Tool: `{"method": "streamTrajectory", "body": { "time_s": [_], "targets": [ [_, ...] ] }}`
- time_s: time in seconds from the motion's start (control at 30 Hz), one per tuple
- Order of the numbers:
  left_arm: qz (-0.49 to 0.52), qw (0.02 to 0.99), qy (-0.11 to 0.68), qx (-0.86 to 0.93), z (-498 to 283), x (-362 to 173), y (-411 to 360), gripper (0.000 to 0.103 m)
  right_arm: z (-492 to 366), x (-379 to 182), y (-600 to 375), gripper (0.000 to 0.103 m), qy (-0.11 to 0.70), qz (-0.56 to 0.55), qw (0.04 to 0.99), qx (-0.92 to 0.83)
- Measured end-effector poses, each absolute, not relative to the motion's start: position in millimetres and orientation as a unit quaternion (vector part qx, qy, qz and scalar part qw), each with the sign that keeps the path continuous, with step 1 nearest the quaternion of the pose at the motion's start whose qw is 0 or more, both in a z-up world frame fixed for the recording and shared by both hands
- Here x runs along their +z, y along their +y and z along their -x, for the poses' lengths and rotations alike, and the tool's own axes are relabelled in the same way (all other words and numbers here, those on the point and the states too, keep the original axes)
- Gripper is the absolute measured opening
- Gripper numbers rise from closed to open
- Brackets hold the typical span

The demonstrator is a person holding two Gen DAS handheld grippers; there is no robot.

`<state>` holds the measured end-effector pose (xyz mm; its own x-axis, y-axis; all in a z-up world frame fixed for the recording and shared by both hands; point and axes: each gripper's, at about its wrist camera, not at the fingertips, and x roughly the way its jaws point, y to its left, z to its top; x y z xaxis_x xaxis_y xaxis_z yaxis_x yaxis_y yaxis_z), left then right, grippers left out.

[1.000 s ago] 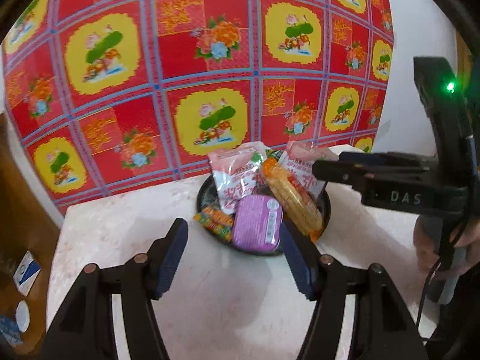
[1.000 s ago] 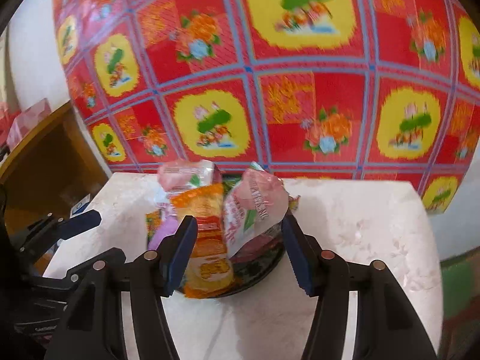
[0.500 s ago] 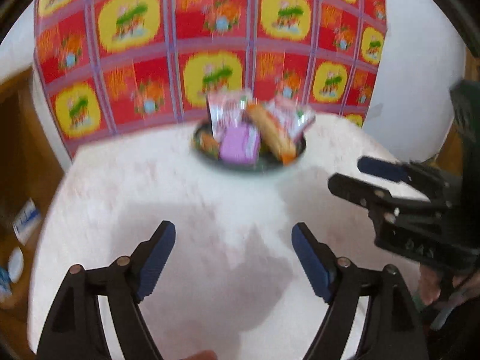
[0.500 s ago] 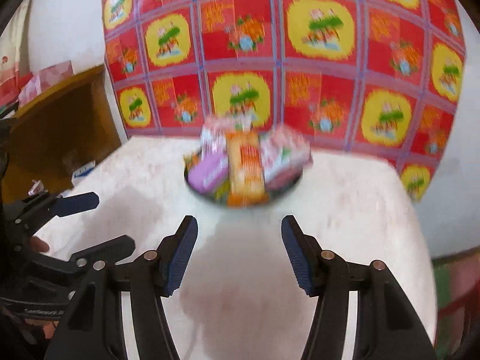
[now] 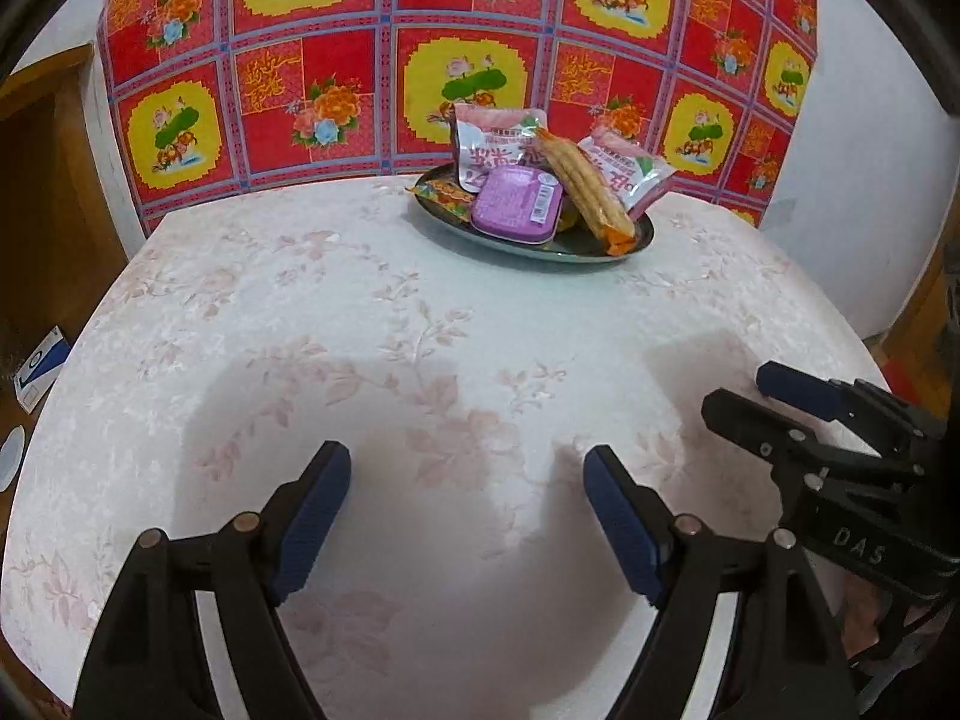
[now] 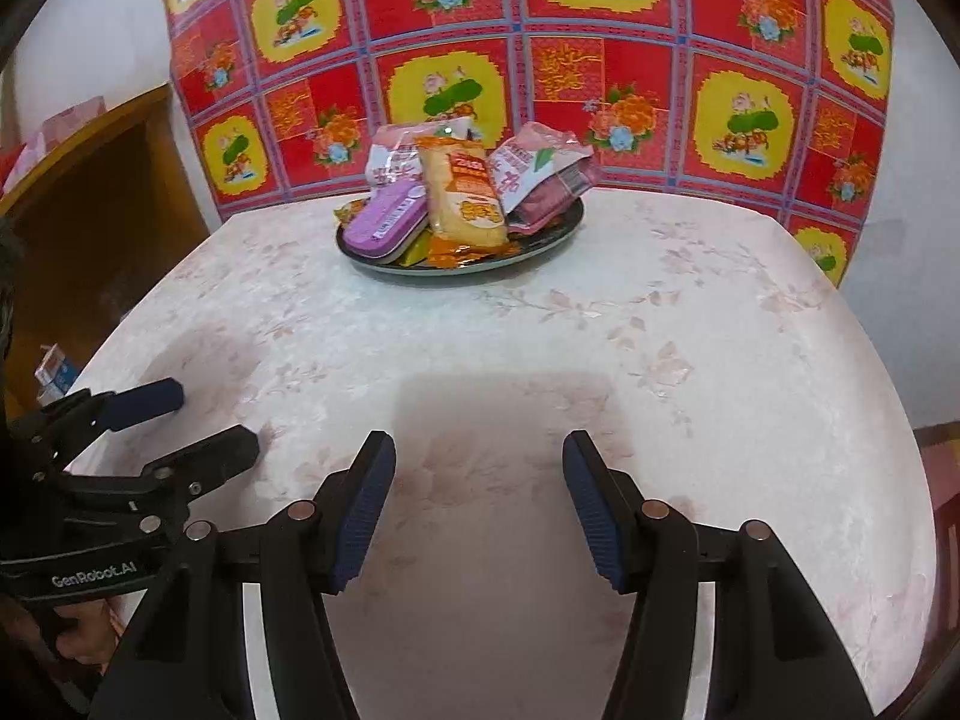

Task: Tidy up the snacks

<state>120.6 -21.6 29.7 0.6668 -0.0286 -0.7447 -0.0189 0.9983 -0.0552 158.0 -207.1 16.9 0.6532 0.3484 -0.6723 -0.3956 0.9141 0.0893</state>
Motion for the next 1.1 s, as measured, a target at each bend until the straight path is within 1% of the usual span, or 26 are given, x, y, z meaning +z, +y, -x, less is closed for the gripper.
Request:
{"method": "streamTrajectory", "body": {
  "time_s": [0.27,0.67,0.83,0.9,1.1],
  "targets": [
    [0.018,0.916,0.400,0.001,-119.2,27.1,-25.3,0.086,-157.9,16.1,-206.7,0.060,0.358,0.031,0.912,0.200],
    [0.011,0.916,0.400,0.004,-120.4,24.7,-29.9,0.091,-160.1,16.1,-214.8,0.060,0.354,-0.002,0.911,0.213],
    [0.011,0.918,0.397,0.004,-120.0,24.3,-30.5,0.091,-159.0,16.0,-213.0,0.060,0.351,0.005,0.912,0.215],
    [0.011,0.918,0.397,0.003,-119.9,24.2,-30.2,0.091,-158.7,15.6,-212.5,0.063,0.350,0.004,0.911,0.217],
    [0.008,0.917,0.398,0.002,-120.3,24.5,-31.6,0.091,-158.6,14.9,-213.6,0.063,0.347,0.004,0.912,0.220]
  ]
}}
